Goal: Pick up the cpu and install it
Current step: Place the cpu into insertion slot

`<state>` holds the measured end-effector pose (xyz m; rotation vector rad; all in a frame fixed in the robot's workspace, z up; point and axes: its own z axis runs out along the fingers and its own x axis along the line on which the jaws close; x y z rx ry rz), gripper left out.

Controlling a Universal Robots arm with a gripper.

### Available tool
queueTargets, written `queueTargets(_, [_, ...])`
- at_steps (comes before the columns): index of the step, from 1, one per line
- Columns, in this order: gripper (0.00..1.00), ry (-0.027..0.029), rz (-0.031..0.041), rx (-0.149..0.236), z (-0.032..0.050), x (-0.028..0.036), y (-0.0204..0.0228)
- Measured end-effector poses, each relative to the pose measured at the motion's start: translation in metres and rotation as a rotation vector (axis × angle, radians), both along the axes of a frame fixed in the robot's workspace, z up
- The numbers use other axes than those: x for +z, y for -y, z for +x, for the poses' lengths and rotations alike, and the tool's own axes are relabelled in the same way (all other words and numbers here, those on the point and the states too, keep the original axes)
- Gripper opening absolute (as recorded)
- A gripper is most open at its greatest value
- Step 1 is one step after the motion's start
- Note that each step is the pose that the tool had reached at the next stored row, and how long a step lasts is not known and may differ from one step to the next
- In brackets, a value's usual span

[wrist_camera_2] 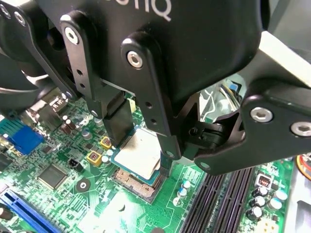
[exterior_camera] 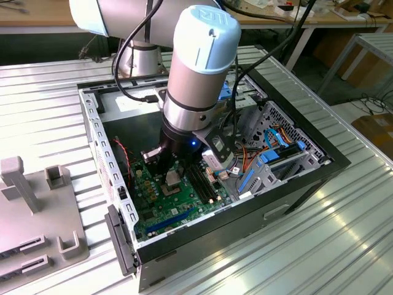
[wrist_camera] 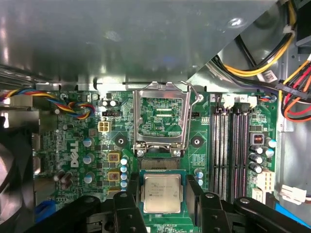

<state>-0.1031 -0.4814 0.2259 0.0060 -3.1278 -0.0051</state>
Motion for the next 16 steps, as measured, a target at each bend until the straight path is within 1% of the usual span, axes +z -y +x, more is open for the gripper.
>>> queueTargets(1, [0.47, 0.0, 0.001, 0.0, -0.0001, -0.0016, 0.0001])
queueTargets(8, [0.47, -0.0001, 0.0012, 0.0, -0.0001, -0.0122, 0.0001])
queueTargets(16, [0.47, -0.0001, 0.0014, 0.0, -0.0001, -0.0136, 0.0001])
